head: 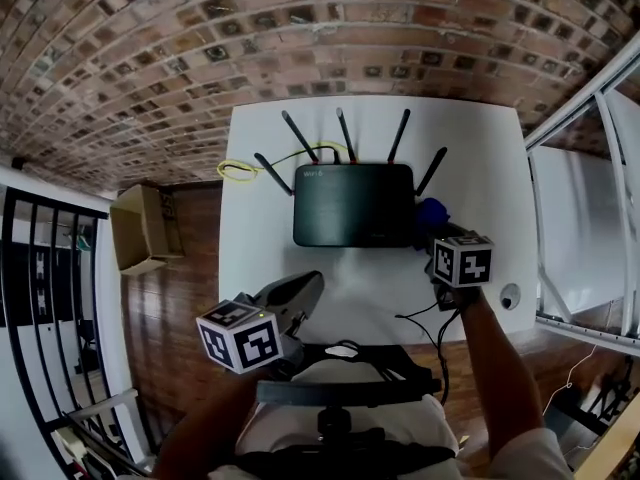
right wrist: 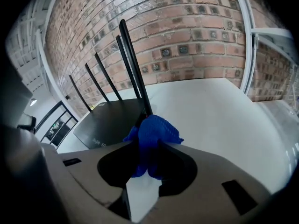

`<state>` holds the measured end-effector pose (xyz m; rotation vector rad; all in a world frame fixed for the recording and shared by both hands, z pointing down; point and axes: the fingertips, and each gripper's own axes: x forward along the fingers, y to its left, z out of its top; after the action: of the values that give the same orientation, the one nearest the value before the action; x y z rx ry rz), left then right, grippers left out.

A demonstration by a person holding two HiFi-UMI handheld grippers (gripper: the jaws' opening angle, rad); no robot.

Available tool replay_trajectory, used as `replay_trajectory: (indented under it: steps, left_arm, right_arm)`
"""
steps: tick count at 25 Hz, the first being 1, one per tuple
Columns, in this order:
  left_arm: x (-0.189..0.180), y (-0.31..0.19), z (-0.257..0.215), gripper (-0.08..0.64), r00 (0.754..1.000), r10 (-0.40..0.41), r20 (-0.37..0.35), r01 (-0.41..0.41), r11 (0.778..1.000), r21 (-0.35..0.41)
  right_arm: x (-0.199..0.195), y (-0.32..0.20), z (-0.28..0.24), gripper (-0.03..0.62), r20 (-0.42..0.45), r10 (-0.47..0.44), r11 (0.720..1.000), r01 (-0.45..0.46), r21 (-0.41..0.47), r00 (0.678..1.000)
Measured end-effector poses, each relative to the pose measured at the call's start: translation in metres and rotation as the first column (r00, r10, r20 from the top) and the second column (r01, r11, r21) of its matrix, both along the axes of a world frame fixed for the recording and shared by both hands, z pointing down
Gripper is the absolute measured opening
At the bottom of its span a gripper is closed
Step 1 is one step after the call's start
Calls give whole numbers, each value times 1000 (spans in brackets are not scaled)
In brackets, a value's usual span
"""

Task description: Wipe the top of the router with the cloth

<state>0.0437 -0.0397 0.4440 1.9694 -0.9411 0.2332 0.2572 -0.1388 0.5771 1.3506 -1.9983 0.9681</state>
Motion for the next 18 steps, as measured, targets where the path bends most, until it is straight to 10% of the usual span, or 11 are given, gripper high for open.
replay_trajectory:
  steps: [18]
  left_arm:
    - [-76,-8,8,32,999,29,-39,-30,999,-17]
  right_arm:
    - [-20,38,-10,129,-130,141,990,-142,5,981]
